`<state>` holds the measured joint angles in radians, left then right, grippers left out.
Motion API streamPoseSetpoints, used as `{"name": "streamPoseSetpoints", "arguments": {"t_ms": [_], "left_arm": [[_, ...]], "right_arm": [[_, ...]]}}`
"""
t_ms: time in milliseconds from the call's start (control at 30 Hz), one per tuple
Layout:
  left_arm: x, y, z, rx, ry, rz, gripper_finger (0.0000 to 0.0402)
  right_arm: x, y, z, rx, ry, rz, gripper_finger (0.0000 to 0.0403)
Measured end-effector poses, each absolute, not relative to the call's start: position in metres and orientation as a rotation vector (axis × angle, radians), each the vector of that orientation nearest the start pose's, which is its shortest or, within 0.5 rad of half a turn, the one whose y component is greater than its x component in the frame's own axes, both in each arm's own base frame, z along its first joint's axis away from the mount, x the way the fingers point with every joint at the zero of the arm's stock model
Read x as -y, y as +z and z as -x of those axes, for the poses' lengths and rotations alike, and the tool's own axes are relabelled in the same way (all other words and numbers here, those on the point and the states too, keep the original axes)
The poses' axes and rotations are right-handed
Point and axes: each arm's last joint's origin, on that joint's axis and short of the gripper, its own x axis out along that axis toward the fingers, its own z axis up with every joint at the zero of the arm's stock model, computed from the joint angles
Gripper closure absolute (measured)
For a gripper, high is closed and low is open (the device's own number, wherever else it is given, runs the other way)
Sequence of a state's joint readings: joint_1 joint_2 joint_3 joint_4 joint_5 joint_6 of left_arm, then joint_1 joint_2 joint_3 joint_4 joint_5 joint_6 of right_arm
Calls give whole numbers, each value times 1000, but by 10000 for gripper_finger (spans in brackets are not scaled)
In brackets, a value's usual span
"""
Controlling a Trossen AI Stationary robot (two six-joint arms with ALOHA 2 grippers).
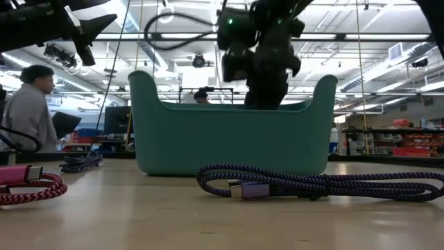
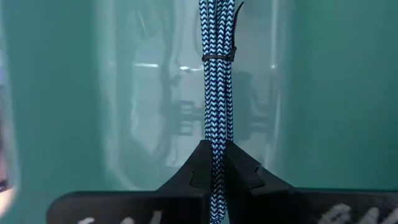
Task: Pick and place USB-C Cables
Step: Put the right blue charger cable into the blue bin, then put the bottom pink charger cable into the blue bin
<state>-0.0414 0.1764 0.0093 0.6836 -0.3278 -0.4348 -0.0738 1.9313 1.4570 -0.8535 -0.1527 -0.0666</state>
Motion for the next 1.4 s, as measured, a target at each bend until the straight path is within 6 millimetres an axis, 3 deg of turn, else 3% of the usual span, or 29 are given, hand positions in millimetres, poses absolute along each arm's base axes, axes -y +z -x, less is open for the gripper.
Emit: {"name": "streamPoseSetpoints", "arguments": {"t_ms": [300, 900, 1167, 1400], "left_arm": [[-5, 215, -95, 564, 165, 517, 248], [-5, 215, -95, 563, 166, 517, 248], [-5, 215, -95, 564, 166, 517, 248], [-5, 215, -95, 564, 166, 517, 248]], "right_arm": [[30, 175, -391, -1336, 63, -48, 383], [10, 177, -389, -1358, 96, -21, 383], [6, 177, -389, -1361, 88, 0, 296], [6, 184, -387, -1344, 84, 2, 294]]}}
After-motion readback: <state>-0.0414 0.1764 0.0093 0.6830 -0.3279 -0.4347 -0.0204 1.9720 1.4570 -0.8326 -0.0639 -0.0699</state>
